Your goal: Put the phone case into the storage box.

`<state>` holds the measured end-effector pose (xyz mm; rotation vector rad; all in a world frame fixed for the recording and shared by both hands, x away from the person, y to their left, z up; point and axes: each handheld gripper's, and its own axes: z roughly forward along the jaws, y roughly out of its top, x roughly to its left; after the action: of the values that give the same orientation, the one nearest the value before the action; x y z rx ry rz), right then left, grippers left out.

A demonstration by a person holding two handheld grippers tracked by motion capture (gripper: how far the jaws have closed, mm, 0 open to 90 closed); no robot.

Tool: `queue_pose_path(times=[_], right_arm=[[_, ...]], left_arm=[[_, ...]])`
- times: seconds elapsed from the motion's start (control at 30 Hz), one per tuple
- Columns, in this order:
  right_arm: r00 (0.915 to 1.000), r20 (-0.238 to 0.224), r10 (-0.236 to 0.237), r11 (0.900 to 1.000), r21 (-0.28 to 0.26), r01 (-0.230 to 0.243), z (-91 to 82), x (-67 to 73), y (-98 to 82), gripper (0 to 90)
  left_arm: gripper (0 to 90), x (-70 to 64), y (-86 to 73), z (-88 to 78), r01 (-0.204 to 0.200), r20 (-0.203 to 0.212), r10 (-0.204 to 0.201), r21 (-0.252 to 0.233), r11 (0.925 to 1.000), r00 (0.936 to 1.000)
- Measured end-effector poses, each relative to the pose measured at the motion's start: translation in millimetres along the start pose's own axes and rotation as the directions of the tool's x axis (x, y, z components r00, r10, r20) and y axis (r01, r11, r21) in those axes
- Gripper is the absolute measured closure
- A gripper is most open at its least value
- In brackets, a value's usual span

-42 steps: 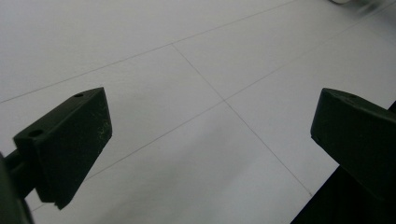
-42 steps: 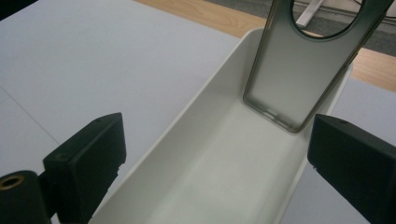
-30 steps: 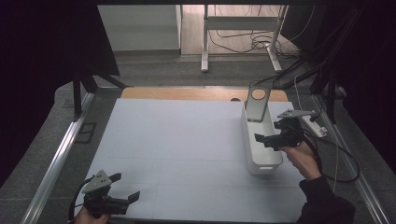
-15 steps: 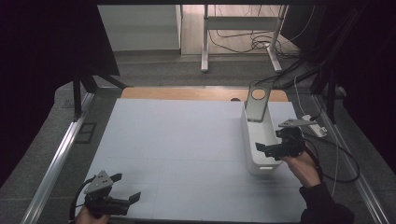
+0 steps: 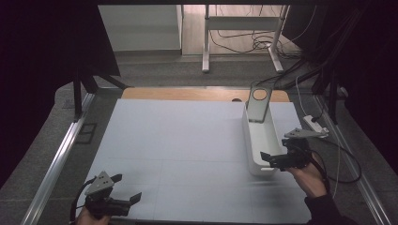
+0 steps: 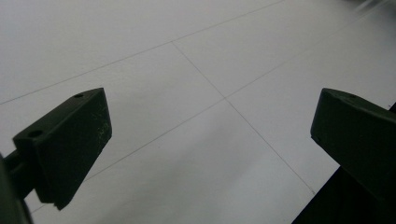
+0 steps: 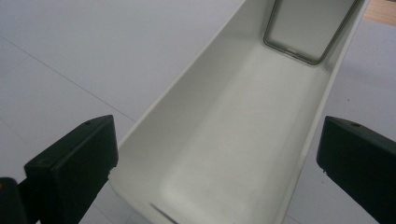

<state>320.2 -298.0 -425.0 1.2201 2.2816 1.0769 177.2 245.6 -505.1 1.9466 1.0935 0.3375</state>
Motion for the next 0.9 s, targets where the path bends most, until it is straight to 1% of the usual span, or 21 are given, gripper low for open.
queue_pose_path(times=[0.1, 0.43, 0.6, 0.7, 0.77, 0.8, 0.9], right_arm=[[0.9999, 0.010, -0.008, 1.000, 0.001, 0.008, -5.5, 4.2, -5.2, 0.0], [0.9999, 0.013, -0.008, 1.000, -0.008, 0.009, -19.6, 12.8, -18.2, 0.0], [0.9998, 0.017, -0.004, 1.000, -0.022, 0.004, -27.7, 17.7, -26.4, 0.0], [0.9996, 0.027, -0.006, 1.000, -0.024, 0.006, -30.9, 20.8, -30.8, 0.0], [0.9996, 0.026, -0.007, 1.000, -0.026, 0.008, -32.2, 21.8, -32.2, 0.0], [0.9994, 0.032, -0.013, 1.000, -0.028, 0.014, -35.7, 24.0, -35.6, 0.0], [0.9996, 0.027, -0.012, 0.999, -0.033, 0.013, -38.9, 25.7, -39.1, 0.0]], left_arm=[[0.0, 0.1, 0.0, -0.1, 0.001, -0.001, -0.001, -0.001, 1.0000, 1.0000], [0.0, 0.6, 0.0, -0.1, 0.005, -0.005, -0.005, -0.001, 1.0000, 1.0000], [0.0, 0.0, 0.0, -0.2, 0.011, -0.022, -0.011, -0.001, 0.9999, 0.9997], [0.0, -0.1, -0.2, -0.8, 0.015, -0.031, -0.015, -0.006, 0.9999, 0.9994], [0.0, -0.1, -0.3, -0.8, 0.015, -0.031, -0.015, -0.008, 0.9999, 0.9994], [0.0, -0.1, -0.3, -0.9, 0.018, -0.031, -0.019, -0.009, 0.9998, 0.9994], [0.0, 1.0, -0.6, -1.4, 0.024, -0.031, -0.024, -0.013, 0.9996, 0.9992]])
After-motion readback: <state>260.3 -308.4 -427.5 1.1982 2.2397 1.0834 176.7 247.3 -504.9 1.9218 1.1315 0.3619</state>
